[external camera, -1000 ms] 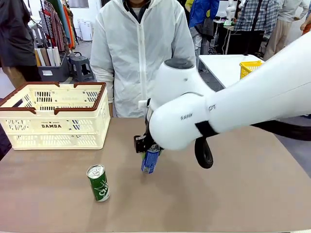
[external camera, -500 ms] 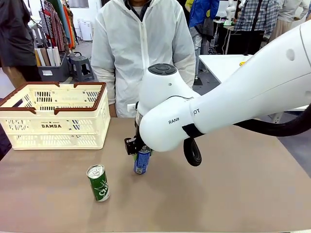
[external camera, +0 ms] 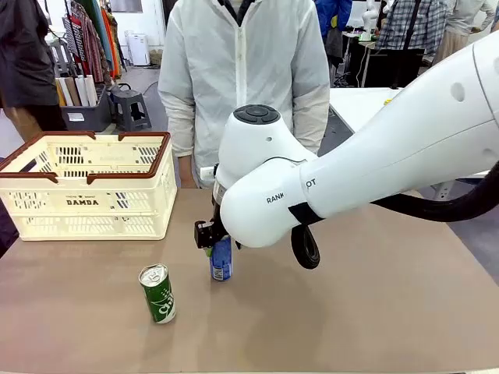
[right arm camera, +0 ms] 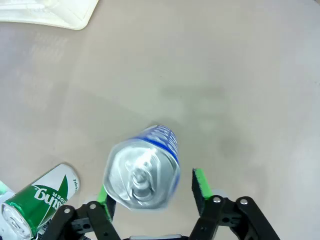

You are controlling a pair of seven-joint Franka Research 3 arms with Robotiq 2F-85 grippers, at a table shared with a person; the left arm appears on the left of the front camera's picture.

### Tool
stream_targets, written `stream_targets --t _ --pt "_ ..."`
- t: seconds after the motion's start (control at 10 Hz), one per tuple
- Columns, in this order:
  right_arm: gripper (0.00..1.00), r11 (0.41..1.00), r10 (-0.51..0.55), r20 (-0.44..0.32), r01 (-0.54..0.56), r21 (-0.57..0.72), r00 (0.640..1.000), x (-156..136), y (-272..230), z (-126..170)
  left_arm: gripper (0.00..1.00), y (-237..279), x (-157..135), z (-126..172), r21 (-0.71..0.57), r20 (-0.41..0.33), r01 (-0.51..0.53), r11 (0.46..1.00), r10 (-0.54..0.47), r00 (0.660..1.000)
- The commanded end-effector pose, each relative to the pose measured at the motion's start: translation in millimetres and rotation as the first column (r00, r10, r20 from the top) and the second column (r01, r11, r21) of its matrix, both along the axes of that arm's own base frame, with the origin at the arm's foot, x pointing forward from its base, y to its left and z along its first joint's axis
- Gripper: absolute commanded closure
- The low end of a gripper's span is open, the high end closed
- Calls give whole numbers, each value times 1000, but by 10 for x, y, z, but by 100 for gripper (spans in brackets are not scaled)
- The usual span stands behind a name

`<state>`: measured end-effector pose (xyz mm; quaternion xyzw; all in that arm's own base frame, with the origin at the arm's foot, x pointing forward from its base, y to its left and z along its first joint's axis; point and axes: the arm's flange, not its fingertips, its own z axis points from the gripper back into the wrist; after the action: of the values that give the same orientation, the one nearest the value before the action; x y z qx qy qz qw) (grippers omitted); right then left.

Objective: Place the drinks into the Shopping basket.
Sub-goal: Pick up one drink and place it into the Shopping basket.

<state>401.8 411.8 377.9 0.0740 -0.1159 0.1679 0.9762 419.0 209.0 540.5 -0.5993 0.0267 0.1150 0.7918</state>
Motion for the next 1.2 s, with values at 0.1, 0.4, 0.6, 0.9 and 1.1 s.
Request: stream_targets --t 0.1,0.4,0.6,0.9,1.1 --pt "0 999 -32 34 30 40 999 7 40 128 0 8 -34 18 5 -3 12 1000 -12 1000" --pt "0 997 -29 -24 31 72 999 -96 -311 625 0 8 -34 18 5 -3 12 1000 -12 1000" --pt "0 994 -44 -57 49 94 997 -249 -864 1118 0 8 -34 18 5 -3 12 1000 -12 1000" --pt "0 929 -159 -254 232 288 954 -275 -2487 1612 0 8 -34 18 5 -3 12 1000 -12 1000" --pt "0 808 -161 -354 329 489 921 -261 -3631 1619 0 8 -34 18 5 -3 12 1000 -12 1000"
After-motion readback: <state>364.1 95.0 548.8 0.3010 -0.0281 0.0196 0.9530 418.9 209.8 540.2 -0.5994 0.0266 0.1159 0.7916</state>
